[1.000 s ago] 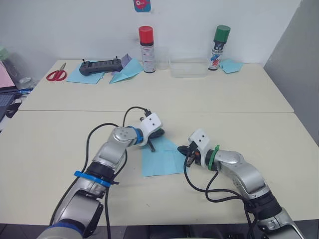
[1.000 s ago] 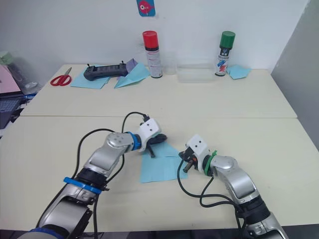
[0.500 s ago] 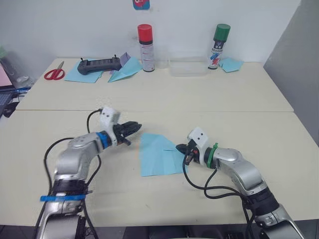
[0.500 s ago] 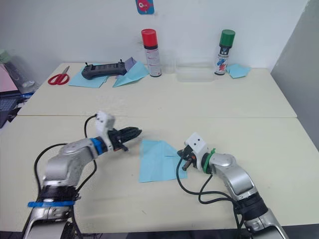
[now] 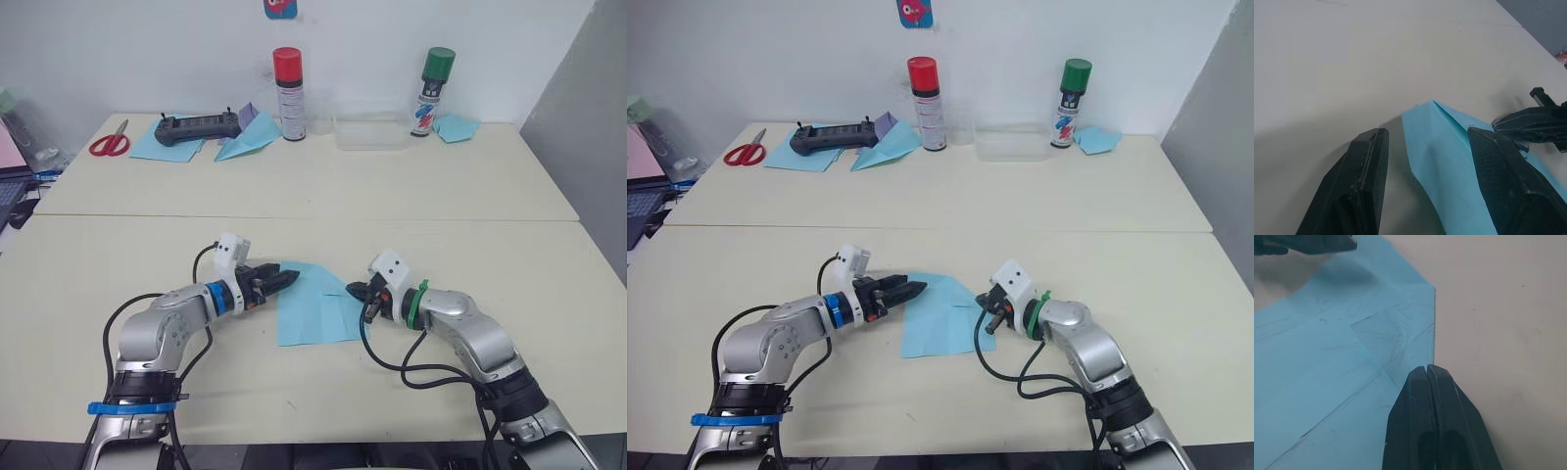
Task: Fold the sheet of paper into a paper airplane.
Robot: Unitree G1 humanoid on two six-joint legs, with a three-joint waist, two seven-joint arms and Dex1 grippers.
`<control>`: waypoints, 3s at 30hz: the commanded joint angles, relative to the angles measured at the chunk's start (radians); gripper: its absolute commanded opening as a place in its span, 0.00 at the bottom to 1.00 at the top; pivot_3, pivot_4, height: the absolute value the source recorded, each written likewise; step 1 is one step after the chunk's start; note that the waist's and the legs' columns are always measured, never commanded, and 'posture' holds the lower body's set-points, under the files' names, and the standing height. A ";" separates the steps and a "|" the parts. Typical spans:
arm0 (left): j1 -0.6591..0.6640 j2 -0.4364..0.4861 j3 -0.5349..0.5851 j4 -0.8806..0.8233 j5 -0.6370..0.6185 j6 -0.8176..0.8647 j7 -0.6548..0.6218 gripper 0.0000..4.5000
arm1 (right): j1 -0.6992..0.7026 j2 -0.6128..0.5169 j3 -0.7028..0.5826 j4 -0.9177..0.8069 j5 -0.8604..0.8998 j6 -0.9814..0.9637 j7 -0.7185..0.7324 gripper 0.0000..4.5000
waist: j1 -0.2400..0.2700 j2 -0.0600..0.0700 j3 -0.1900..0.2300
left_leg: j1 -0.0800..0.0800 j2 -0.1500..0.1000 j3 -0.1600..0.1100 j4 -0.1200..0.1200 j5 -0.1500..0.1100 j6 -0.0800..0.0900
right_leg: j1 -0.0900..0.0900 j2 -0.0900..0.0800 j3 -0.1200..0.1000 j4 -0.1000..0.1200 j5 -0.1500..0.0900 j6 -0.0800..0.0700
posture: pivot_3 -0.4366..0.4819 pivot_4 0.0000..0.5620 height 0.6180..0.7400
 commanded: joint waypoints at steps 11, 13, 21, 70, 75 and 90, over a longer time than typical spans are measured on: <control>0.003 0.031 -0.062 -0.019 0.064 -0.103 -0.021 0.01 | 0.025 -0.012 0.018 0.013 -0.031 0.033 -0.019 0.00 | 0.000 0.000 0.000 | -0.001 0.000 0.000 0.000 0.000 0.000 | -0.001 0.000 0.000 0.000 0.000 0.000 | 0.48 0.27 1.00; -0.016 0.035 -0.080 0.005 0.092 -0.129 -0.019 0.01 | 0.018 -0.010 0.018 0.017 -0.031 0.028 -0.017 0.00 | 0.001 0.000 0.000 | -0.001 0.000 0.000 0.000 0.000 0.000 | -0.001 0.000 0.000 0.000 0.000 0.000 | 0.48 0.27 1.00; -0.063 0.059 -0.149 0.082 0.187 -0.269 -0.071 0.01 | 0.013 -0.007 0.023 0.012 -0.024 0.018 -0.003 0.00 | 0.001 0.000 0.000 | -0.001 0.000 0.001 0.000 0.000 0.000 | -0.002 0.000 0.000 0.000 0.000 0.000 | 0.48 0.27 1.00; -0.075 0.148 -0.348 0.034 0.513 -0.656 -0.141 0.01 | -0.020 0.042 0.036 0.034 -0.042 0.018 -0.017 0.00 | 0.003 0.002 0.002 | -0.003 0.000 0.001 -0.002 0.000 0.000 | -0.004 0.000 0.001 0.000 -0.001 -0.001 | 0.48 0.27 1.00; -0.083 0.177 -0.388 0.039 0.571 -0.720 -0.173 0.01 | -0.020 0.037 0.029 0.035 -0.041 0.018 -0.014 0.00 | 0.002 0.002 0.002 | -0.003 0.000 0.001 -0.002 0.000 0.000 | -0.004 0.000 0.001 0.000 -0.001 -0.001 | 0.48 0.27 1.00; -0.085 0.215 -0.472 -0.017 0.696 -0.794 -0.236 0.01 | -0.009 0.047 0.027 0.018 -0.037 0.033 -0.027 0.00 | 0.003 0.002 0.002 | -0.003 0.000 0.001 -0.002 0.000 0.000 | -0.004 0.000 0.001 0.000 -0.001 -0.001 | 0.48 0.27 1.00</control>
